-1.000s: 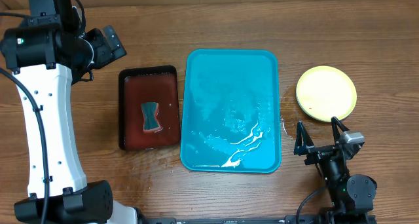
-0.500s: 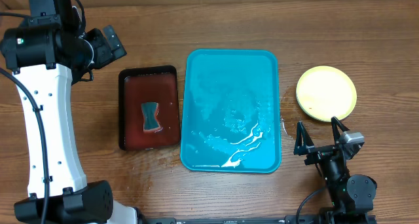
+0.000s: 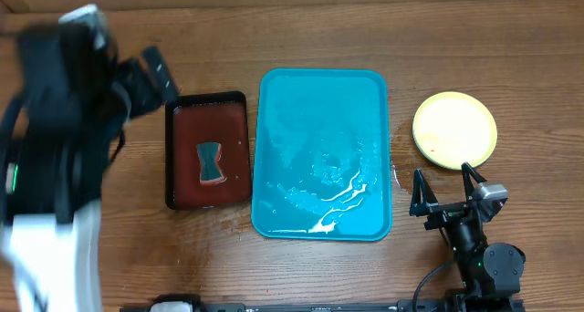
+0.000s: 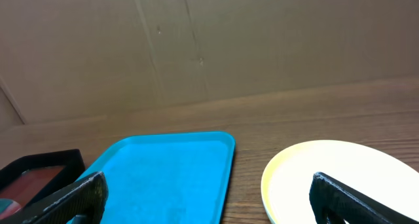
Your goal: Clean dirty plates on tray and stack at the side
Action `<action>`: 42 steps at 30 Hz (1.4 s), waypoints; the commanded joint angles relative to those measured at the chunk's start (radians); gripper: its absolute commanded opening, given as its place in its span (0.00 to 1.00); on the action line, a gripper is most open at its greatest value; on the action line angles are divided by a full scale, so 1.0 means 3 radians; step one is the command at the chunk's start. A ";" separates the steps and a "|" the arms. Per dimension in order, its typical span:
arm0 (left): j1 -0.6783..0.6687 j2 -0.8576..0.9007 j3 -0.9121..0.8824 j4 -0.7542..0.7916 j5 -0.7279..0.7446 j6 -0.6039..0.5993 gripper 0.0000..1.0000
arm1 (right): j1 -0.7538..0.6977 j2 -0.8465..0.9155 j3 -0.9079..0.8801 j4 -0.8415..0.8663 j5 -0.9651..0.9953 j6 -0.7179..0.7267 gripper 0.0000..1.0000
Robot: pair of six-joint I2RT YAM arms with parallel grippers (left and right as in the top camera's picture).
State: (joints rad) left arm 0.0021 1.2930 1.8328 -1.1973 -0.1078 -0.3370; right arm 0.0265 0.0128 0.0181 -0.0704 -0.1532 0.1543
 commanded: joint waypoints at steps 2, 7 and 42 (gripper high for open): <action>0.0004 -0.0928 -0.1205 0.0726 -0.0098 0.0356 1.00 | 0.0004 -0.0033 -0.0034 0.0019 -0.0015 0.0010 1.00; 0.0038 -0.2201 -0.2722 0.1654 0.0020 0.0444 1.00 | 0.0004 -0.0033 -0.0034 0.0019 -0.0015 0.0010 1.00; 0.0022 -0.4299 -0.6095 0.3749 0.0251 0.0440 1.00 | 0.0004 -0.0033 -0.0034 0.0019 -0.0015 0.0010 1.00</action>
State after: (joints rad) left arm 0.0082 0.0158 0.0086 -0.0765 -0.0380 -0.2272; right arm 0.0269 0.0109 0.0181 -0.0700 -0.1535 0.1562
